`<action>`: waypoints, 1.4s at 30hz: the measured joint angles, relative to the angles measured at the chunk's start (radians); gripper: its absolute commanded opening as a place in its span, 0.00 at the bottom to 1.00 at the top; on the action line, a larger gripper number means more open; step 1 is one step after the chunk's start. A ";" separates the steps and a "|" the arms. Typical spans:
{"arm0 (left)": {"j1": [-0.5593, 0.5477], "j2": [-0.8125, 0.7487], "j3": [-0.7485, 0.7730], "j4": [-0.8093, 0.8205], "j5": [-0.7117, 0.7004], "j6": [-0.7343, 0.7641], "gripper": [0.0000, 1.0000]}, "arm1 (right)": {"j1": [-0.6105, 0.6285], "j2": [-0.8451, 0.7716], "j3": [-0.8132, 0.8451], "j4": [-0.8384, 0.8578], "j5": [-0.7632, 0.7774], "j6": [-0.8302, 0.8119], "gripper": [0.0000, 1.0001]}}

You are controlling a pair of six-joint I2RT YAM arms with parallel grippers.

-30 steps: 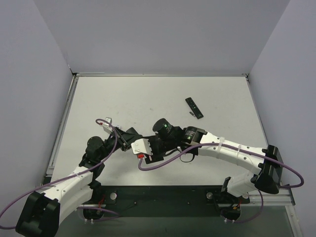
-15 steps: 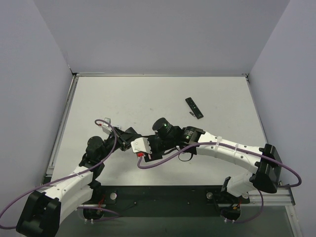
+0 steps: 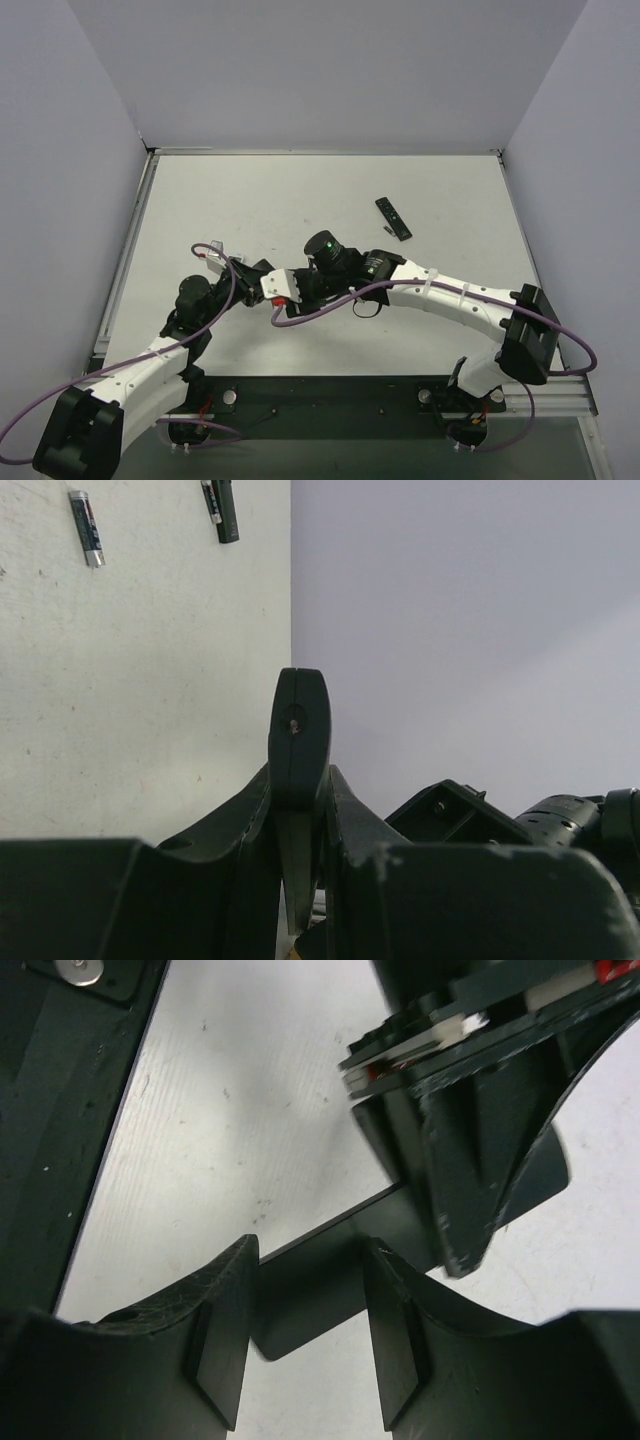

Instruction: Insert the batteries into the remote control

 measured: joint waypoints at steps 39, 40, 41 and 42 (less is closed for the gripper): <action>-0.108 0.733 0.970 -1.194 -0.486 1.022 0.05 | -0.355 -0.638 -0.310 -0.103 0.751 0.925 1.00; -0.126 0.774 1.010 -1.224 -0.537 1.037 0.05 | -0.376 -0.648 -0.310 -0.128 0.758 0.951 1.00; -0.143 0.816 1.045 -1.255 -0.588 1.048 0.07 | -0.395 -0.657 -0.310 -0.149 0.764 0.971 1.00; -0.160 0.857 1.079 -1.289 -0.634 1.057 0.11 | -0.412 -0.665 -0.310 -0.173 0.772 0.986 1.00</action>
